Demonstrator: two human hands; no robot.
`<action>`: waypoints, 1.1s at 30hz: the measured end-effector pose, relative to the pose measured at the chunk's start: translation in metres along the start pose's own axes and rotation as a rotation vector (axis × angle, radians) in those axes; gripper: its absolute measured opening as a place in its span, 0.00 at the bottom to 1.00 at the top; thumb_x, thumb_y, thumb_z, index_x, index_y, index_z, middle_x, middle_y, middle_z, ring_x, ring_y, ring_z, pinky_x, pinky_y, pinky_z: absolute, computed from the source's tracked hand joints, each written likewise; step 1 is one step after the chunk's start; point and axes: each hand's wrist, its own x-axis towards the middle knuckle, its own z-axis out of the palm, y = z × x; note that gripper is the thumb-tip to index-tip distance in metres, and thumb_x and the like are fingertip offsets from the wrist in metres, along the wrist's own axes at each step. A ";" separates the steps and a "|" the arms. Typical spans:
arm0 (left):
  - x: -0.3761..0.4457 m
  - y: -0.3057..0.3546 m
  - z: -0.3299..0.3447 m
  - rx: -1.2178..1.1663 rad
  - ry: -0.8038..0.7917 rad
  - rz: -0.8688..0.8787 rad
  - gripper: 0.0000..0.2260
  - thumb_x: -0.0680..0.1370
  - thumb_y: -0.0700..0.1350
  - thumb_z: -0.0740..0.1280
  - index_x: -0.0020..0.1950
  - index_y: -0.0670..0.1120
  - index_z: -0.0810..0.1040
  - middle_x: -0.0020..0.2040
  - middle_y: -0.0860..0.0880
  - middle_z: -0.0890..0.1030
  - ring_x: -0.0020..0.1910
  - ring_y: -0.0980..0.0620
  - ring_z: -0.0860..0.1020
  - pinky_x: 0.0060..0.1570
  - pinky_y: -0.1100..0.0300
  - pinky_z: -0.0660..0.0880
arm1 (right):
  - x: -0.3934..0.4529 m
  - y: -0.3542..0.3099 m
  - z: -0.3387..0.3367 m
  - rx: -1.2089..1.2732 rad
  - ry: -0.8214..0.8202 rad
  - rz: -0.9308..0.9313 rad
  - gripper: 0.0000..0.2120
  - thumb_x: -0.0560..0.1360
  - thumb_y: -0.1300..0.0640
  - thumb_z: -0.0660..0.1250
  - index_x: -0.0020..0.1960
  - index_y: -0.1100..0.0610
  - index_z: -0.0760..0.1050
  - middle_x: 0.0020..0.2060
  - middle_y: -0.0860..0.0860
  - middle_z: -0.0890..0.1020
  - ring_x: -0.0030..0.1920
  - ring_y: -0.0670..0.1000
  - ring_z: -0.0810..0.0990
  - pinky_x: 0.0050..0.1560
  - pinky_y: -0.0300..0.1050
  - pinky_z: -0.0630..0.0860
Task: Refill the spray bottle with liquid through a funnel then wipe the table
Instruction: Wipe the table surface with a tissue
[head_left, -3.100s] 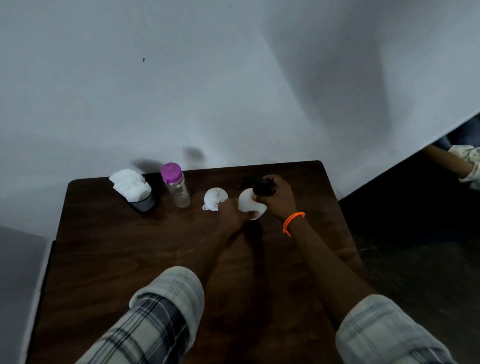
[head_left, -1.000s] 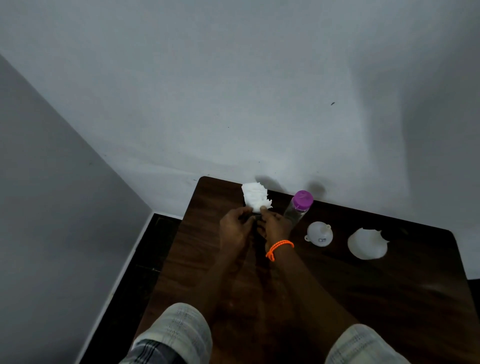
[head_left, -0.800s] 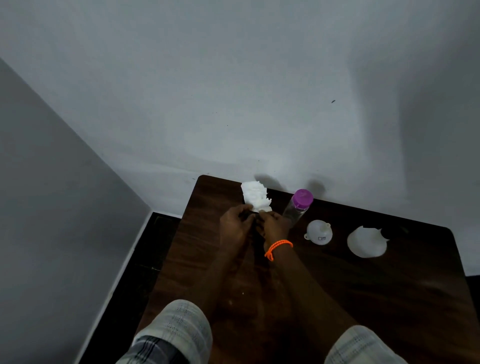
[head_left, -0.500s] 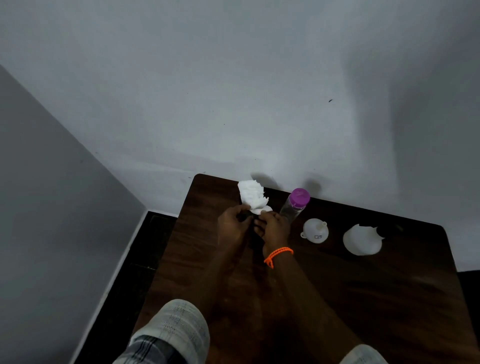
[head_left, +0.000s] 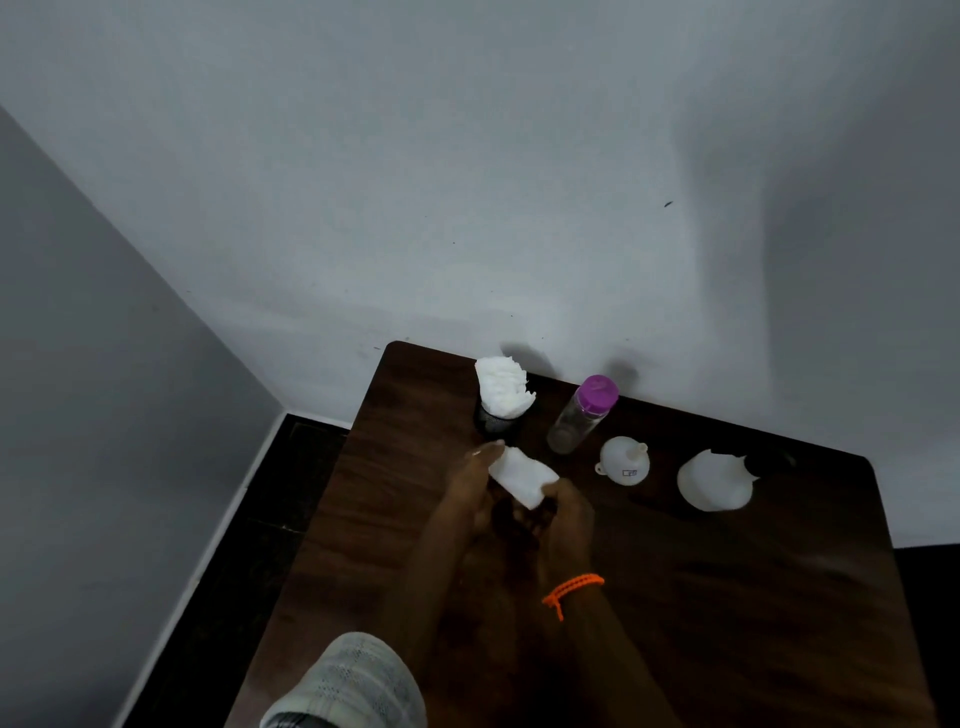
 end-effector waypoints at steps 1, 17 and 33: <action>0.005 -0.003 -0.001 0.103 0.089 0.103 0.11 0.81 0.39 0.67 0.62 0.38 0.78 0.55 0.37 0.82 0.55 0.39 0.81 0.61 0.42 0.77 | 0.001 0.001 -0.004 -0.056 0.013 0.001 0.11 0.72 0.58 0.68 0.52 0.60 0.81 0.49 0.62 0.83 0.43 0.60 0.81 0.38 0.48 0.79; 0.000 -0.005 -0.119 1.222 0.494 0.799 0.21 0.80 0.41 0.65 0.73 0.41 0.73 0.71 0.39 0.75 0.72 0.41 0.72 0.69 0.43 0.71 | 0.024 0.065 0.023 -1.220 -0.074 -0.595 0.21 0.77 0.57 0.67 0.70 0.56 0.75 0.66 0.58 0.77 0.66 0.60 0.77 0.66 0.52 0.73; 0.048 0.030 -0.137 1.978 -0.027 0.866 0.26 0.84 0.47 0.57 0.82 0.44 0.56 0.83 0.46 0.53 0.82 0.50 0.49 0.79 0.54 0.37 | 0.072 0.115 0.057 -1.838 -0.342 -0.990 0.31 0.75 0.47 0.54 0.72 0.61 0.74 0.70 0.63 0.76 0.70 0.62 0.76 0.75 0.49 0.44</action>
